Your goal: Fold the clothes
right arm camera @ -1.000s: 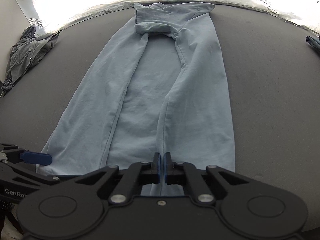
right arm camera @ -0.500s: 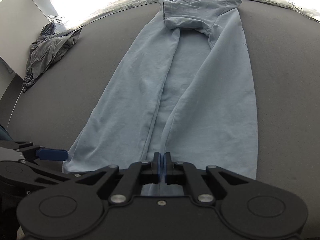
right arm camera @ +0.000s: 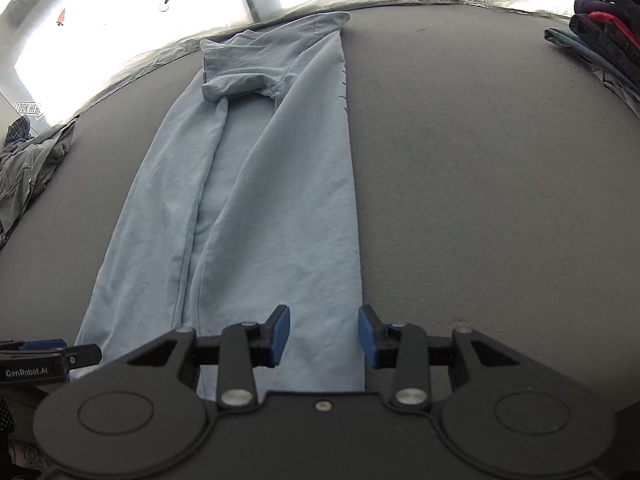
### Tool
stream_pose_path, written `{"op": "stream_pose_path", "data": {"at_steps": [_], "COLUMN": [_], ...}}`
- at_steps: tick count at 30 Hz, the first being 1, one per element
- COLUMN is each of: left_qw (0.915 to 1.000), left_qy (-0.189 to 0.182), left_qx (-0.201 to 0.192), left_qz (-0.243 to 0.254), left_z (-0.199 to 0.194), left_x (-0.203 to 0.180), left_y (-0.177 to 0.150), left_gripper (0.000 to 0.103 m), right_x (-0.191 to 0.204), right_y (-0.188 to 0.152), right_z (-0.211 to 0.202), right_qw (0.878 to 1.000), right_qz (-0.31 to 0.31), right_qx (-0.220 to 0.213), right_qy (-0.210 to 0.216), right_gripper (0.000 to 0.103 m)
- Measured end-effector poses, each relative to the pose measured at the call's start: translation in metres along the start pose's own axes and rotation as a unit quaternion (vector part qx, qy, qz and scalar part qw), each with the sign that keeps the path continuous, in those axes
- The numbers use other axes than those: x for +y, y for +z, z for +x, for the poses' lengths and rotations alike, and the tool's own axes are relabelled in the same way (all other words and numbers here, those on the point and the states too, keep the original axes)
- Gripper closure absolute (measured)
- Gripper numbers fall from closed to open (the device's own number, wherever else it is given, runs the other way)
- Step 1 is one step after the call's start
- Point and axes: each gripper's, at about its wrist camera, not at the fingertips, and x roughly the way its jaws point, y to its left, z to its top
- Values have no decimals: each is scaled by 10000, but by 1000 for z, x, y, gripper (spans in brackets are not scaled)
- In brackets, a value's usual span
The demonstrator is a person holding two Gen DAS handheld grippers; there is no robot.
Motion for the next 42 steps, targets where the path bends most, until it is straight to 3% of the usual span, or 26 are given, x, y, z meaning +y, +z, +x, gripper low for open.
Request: {"op": "stream_pose_path", "data": {"at_steps": [1,5,6,7,8,9,11,14,18,20,23,27,30,33,37,42], "left_qw": [10000,9999,9999,9998,9997,9996,9998,9991,9941,9934,9954,9932,9923,9937,9917,9951], "left_qy": [45,-104,-120,-167,-239,-288,-201,-360,-580,-519,-488,-734,-671,-425,-590,-591], "left_qx": [51,70,62,36,-5,-23,12,176,694,758,378,-81,-382,-500,-599,-528], "left_qz": [-34,-28,41,68,71,65,81,-142,-600,-690,-735,-900,-972,-906,-975,-583], "left_z": [2,4,4,3,1,-1,-3,-2,9,7,-13,-32,-33,-25,-15,-1], "left_x": [2,8,6,4,4,4,3,11,20,21,22,22,13,-9,-29,-45], "left_y": [-1,-7,-9,-12,-15,-18,-21,-26,-35,-37,-26,3,26,51,77,113], "left_gripper": [36,35,37,41,53,68,85,90,87,87,85,74,68,66,61,56], "right_x": [-5,-14,-13,-11,-9,-9,-6,-5,-3,-1,-1,-9,-19,-28,-33,-22], "right_y": [-2,-9,-10,-11,-12,-13,-14,-14,-13,-11,-1,23,43,65,94,124], "right_z": [2,5,5,5,5,4,1,1,1,-2,-11,-11,0,13,37,63], "right_qw": [10000,9999,9999,9998,9997,9997,9995,9992,9984,9983,9984,9976,9979,9976,9982,9985], "right_qz": [64,98,17,-66,-148,-138,-228,-220,-279,-332,-519,-667,-639,-673,-564,-439], "right_qx": [42,105,140,177,214,202,228,328,471,447,138,-141,-127,-115,-76,13], "right_qy": [-26,-26,-21,-16,-10,14,-7,-30,-152,-154,-153,-112,10,100,202,334], "right_gripper": [57,58,62,77,100,100,100,100,96,88,72,71,69,64,58,55]}}
